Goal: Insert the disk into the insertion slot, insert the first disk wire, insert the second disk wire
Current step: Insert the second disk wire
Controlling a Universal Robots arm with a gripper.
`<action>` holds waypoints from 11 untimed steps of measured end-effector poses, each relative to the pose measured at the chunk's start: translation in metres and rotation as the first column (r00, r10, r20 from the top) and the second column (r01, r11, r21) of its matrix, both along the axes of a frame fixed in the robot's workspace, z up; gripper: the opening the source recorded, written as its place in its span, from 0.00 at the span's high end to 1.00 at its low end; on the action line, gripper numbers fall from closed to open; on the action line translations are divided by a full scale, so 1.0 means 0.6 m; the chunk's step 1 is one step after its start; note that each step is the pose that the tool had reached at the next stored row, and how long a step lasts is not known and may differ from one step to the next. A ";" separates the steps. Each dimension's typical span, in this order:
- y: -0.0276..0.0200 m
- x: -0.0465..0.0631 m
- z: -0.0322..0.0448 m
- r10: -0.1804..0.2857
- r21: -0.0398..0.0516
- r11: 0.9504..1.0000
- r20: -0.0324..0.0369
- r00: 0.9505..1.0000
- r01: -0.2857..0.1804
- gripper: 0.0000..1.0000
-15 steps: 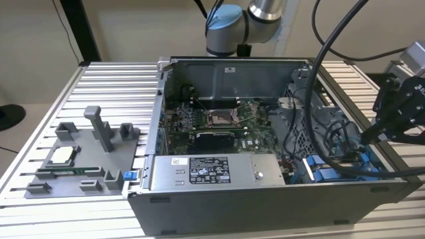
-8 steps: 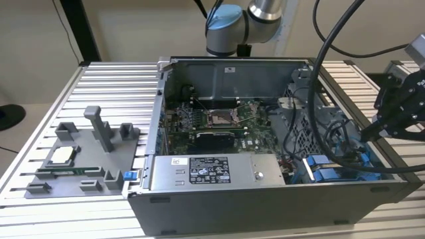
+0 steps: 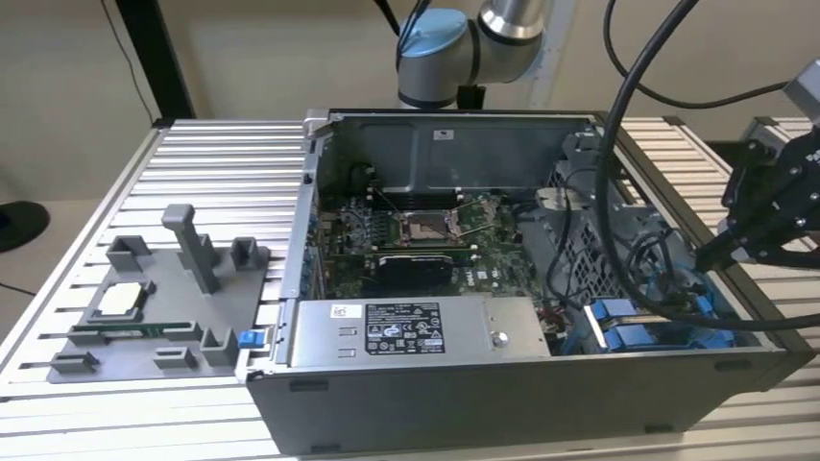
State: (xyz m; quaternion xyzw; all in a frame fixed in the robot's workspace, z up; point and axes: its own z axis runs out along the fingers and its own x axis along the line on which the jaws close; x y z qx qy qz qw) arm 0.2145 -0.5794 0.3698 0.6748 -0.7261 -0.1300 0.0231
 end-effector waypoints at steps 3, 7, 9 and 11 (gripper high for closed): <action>0.0000 -0.007 0.002 0.000 0.000 1.000 0.000 1.000 0.000 1.00; 0.0000 -0.020 0.004 0.000 0.000 1.000 0.000 1.000 0.000 1.00; -0.0001 -0.026 0.004 0.000 0.000 1.000 0.000 1.000 0.000 1.00; -0.0001 -0.033 0.005 0.000 0.000 1.000 0.000 1.000 0.000 1.00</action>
